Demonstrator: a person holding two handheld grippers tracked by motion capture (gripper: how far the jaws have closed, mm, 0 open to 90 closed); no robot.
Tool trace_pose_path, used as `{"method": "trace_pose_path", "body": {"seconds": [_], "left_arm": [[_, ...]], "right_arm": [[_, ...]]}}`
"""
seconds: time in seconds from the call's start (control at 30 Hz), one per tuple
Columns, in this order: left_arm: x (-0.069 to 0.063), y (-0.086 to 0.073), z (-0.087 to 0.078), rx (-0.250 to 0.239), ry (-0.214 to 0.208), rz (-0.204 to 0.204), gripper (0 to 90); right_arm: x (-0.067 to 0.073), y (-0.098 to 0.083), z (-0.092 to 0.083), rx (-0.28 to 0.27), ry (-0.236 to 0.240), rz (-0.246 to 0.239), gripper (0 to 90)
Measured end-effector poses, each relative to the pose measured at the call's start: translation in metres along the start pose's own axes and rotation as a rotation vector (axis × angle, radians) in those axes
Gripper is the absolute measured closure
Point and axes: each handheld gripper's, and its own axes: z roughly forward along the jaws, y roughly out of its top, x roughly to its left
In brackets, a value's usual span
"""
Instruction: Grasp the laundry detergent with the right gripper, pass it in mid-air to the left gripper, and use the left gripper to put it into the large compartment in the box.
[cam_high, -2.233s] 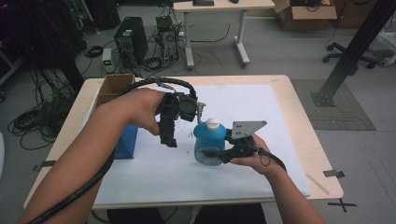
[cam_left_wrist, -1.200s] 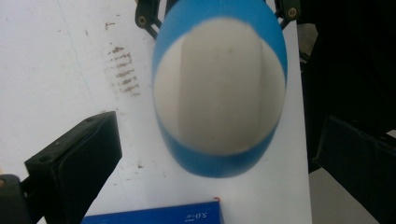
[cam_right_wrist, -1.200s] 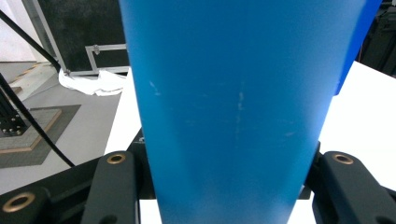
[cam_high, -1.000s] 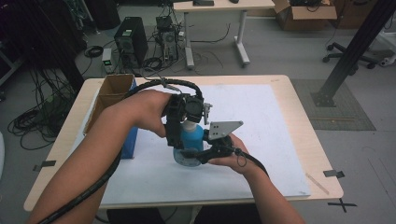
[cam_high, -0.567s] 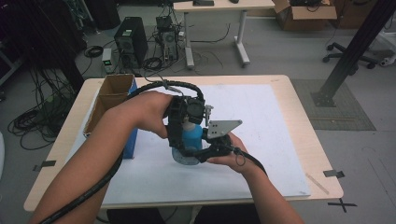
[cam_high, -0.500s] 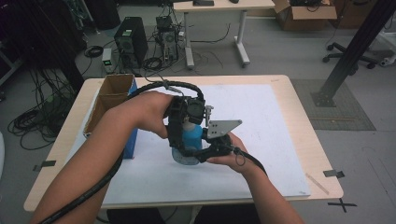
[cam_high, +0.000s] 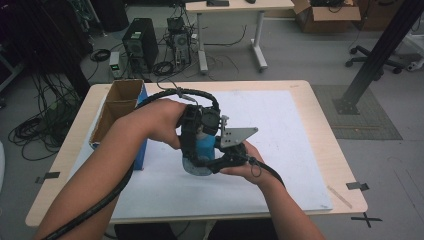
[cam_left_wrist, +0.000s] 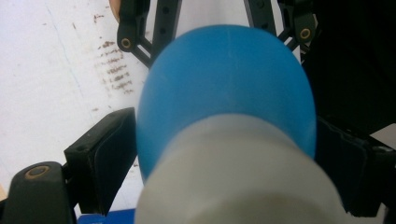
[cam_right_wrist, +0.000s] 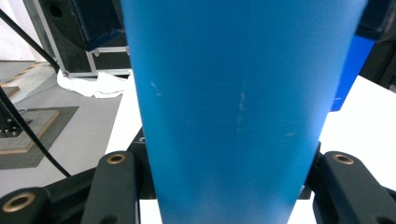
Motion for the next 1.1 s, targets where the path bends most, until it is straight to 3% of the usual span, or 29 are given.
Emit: {"method": "trace_pose_path", "body": {"seconds": [1.1], "left_arm": [[-0.004,0.012,-0.003,0.045,0.038,0.021,28.1]], "right_arm": [[0.002,0.001,-0.005,-0.013,-0.018,0.001,45.5]]}}
